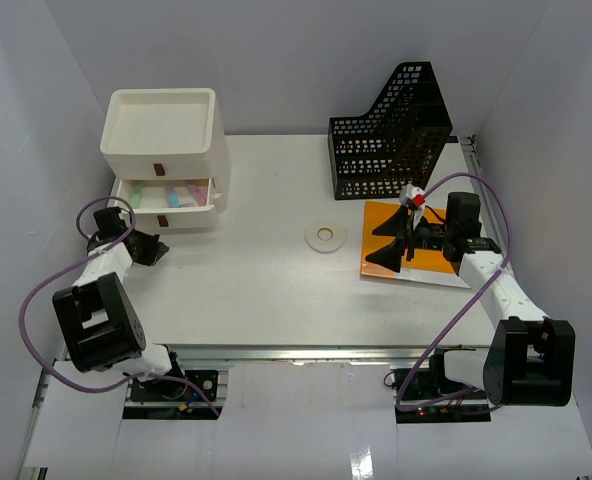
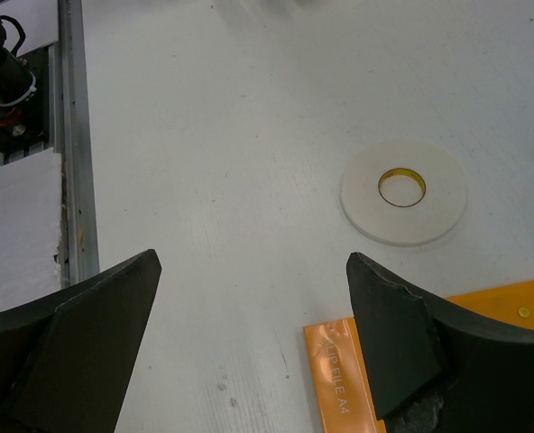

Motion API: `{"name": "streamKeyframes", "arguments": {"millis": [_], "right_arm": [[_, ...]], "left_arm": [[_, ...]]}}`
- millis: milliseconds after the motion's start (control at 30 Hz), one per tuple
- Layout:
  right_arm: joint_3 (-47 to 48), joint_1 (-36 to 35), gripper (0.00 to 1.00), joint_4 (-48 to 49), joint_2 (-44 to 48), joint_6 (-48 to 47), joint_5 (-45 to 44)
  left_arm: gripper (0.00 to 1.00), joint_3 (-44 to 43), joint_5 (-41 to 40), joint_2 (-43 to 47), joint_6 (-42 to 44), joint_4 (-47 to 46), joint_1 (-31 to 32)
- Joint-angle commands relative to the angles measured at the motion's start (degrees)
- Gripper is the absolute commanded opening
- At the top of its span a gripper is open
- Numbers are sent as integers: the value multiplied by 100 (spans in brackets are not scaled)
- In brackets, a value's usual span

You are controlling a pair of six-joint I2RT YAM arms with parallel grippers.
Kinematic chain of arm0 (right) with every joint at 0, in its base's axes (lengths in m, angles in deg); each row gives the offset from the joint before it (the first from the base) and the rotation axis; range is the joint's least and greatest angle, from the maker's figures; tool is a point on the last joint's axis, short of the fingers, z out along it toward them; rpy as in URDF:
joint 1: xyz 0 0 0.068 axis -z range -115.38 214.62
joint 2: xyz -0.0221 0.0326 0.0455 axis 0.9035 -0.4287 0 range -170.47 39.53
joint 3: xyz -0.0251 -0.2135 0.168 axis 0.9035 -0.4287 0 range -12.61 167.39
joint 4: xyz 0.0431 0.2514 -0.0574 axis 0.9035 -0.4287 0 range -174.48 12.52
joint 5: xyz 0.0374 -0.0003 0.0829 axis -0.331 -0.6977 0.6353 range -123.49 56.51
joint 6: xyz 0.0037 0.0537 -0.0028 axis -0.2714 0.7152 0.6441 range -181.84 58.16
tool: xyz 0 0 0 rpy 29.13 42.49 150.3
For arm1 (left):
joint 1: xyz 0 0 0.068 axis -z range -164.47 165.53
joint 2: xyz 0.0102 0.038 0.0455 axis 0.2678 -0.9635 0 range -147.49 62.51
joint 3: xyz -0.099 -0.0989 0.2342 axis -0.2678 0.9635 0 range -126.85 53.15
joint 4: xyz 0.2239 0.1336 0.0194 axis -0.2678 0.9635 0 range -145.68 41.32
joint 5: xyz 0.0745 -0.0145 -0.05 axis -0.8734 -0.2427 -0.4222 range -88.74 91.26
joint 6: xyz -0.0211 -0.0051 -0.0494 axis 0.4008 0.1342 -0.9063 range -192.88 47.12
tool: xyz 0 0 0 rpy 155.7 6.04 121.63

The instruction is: Organize the desk

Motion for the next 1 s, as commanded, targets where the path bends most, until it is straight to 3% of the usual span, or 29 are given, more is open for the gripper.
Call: {"name": "streamKeyframes", "arguments": {"millis": [0, 233, 300, 367, 600, 667, 733, 800, 833, 967], "right_arm": [[176, 22, 90, -35, -18, -70, 32], [191, 28, 90, -77, -45, -131, -29], [186, 23, 90, -87, -67, -146, -37], [202, 22, 90, -112, -88, -172, -49], [228, 40, 90, -185, -124, -235, -82], [229, 49, 90, -186, -141, -238, -91], [237, 66, 90, -203, -142, -254, -91], [237, 57, 90, -212, -150, -263, -99], [237, 57, 90, -212, -150, -263, -99], [243, 60, 90, -218, -171, -272, -99]], "left_arm": [[0, -721, -76, -426, -13, -168, 48], [0, -1479, 222, -935, -163, -455, 193], [17, -1656, 352, -1098, -155, -489, 199], [27, -1891, 525, -1263, -136, -513, 199], [46, -2318, 1037, -1800, -231, -737, 207], [47, -2363, 1365, -1899, -239, -807, 207], [42, -2275, 1666, -1921, -199, -1025, 207], [25, -2056, 1991, -1828, -211, -1408, 207], [9, -1861, 2007, -1721, -238, -1524, 207], [0, -1713, 1829, -1618, -271, -1569, 222]]}}
